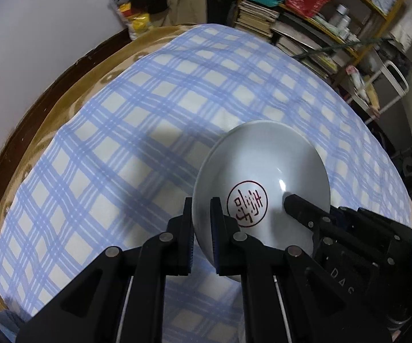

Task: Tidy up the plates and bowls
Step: 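Carry the red-stamped bowl with both tools toward the nested white bowls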

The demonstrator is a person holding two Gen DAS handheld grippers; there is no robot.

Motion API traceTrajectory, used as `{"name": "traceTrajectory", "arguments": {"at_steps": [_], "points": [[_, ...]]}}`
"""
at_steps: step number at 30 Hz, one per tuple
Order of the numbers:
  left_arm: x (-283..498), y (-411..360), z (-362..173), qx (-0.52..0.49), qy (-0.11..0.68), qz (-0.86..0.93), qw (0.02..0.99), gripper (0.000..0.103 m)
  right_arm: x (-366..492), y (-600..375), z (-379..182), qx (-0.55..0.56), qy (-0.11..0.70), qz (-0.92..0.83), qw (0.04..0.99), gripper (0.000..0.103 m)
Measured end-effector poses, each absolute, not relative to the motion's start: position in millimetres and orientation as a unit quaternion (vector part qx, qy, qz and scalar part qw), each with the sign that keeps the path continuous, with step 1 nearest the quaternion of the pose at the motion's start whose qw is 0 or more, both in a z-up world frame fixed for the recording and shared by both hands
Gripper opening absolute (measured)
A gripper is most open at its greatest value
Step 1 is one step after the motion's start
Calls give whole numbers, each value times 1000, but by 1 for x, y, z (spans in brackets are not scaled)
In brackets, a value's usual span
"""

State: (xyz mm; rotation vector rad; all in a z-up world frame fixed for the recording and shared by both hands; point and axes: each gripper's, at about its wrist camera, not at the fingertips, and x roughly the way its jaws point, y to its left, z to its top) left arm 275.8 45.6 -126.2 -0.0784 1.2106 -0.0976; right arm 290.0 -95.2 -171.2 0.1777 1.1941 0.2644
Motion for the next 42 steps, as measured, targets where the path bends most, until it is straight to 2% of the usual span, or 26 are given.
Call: {"name": "traceTrajectory", "arguments": {"at_steps": [23, 42], "points": [[207, -85, -62, 54, 519, -135, 842, 10, 200, -213, -112, 119, 522, 48, 843, 13], [170, -175, -90, 82, 537, -214, 812, 11, 130, -298, -125, 146, 525, -24, 838, 15]]}}
